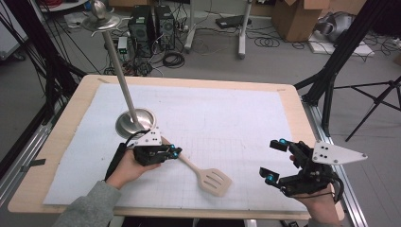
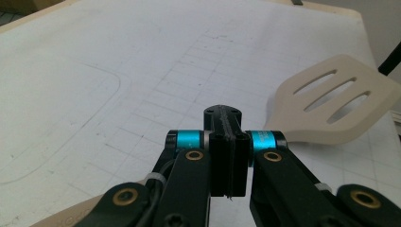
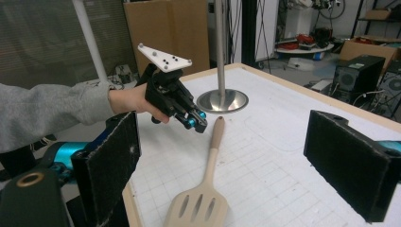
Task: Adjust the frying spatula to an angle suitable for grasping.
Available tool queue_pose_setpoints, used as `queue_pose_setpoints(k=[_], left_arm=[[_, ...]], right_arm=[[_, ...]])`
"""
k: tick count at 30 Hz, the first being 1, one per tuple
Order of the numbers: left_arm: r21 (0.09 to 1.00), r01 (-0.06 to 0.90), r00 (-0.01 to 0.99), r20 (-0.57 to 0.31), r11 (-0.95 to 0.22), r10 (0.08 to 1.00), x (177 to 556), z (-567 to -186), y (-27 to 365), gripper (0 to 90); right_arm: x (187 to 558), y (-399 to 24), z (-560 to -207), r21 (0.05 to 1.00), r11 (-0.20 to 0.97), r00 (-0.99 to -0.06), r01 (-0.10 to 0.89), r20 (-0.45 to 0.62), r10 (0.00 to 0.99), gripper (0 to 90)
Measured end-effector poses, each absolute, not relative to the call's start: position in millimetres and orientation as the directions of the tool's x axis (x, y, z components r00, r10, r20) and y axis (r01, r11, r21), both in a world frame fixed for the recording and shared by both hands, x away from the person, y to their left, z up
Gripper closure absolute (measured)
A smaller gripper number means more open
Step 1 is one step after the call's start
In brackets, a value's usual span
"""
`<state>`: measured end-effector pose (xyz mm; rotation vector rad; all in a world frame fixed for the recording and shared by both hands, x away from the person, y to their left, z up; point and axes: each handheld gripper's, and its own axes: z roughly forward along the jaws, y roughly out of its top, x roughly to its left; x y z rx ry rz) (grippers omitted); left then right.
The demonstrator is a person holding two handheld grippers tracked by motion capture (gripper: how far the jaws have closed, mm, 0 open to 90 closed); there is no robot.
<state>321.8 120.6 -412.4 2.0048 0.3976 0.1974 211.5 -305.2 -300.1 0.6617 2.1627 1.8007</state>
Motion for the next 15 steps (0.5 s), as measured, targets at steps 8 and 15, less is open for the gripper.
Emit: queue_pose_setpoints(k=[8, 15], left_arm=[[0.885, 0.210, 0.926, -0.044, -0.415, 0.376, 325.7, -416.0, 115.0, 89.7], [0.868, 0.223, 0.925, -0.045, -0.443, 0.377, 329.6, -421.4, 105.4, 89.7]], right_arm=[[213.5, -301.9, -303.2, 0.969, 0.148, -0.865, 0.197, 0.100, 0.492, 10.9], [214.0, -301.9, -304.6, 0.967, 0.147, -0.861, 0.206, 0.108, 0.497, 10.8]])
